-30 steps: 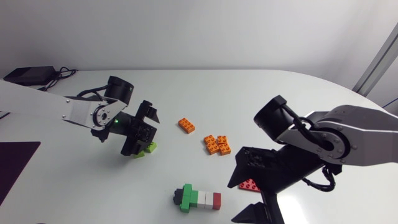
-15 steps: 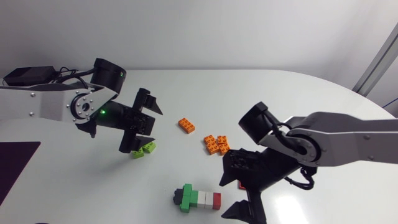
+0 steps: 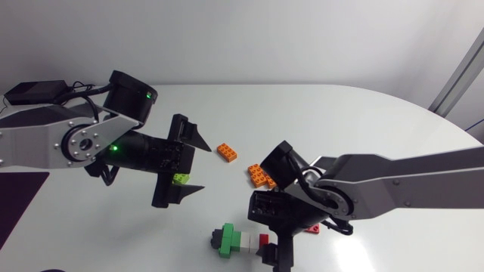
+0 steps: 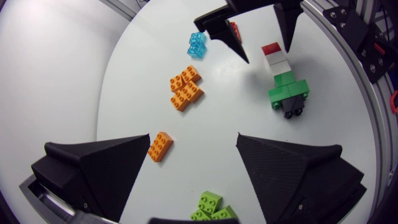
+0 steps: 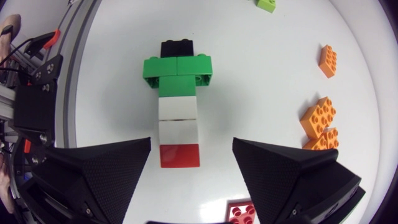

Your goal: Separate the duplo bricks

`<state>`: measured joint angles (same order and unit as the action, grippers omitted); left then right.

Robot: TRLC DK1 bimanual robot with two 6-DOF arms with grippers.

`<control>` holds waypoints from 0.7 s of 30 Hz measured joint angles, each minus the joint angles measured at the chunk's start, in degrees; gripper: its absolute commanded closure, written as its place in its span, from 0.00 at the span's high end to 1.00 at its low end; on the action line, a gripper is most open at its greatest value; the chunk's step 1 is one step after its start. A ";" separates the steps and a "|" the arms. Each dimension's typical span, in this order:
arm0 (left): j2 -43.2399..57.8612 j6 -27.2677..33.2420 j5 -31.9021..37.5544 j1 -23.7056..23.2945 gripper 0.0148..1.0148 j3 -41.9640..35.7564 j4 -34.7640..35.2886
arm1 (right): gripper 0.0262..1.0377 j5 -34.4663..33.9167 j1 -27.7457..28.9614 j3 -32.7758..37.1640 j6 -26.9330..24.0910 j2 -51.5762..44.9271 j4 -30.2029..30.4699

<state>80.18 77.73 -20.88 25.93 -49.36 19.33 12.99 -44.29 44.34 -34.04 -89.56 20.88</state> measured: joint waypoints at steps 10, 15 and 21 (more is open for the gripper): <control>-3.37 -7.08 -1.92 2.05 0.95 2.23 1.55 | 0.26 -4.61 -4.61 0.00 2.43 -0.96 -2.16; -3.91 -8.61 -3.56 2.05 0.94 2.84 3.13 | 0.20 -4.94 -5.42 0.00 2.84 -1.27 -3.04; -5.40 -9.09 -5.79 1.99 0.94 4.92 4.31 | 0.19 -5.11 -5.77 0.00 3.21 -1.20 -3.26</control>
<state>74.78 68.64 -26.68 27.92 -44.45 23.64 7.88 -50.06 44.34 -30.83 -90.76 17.63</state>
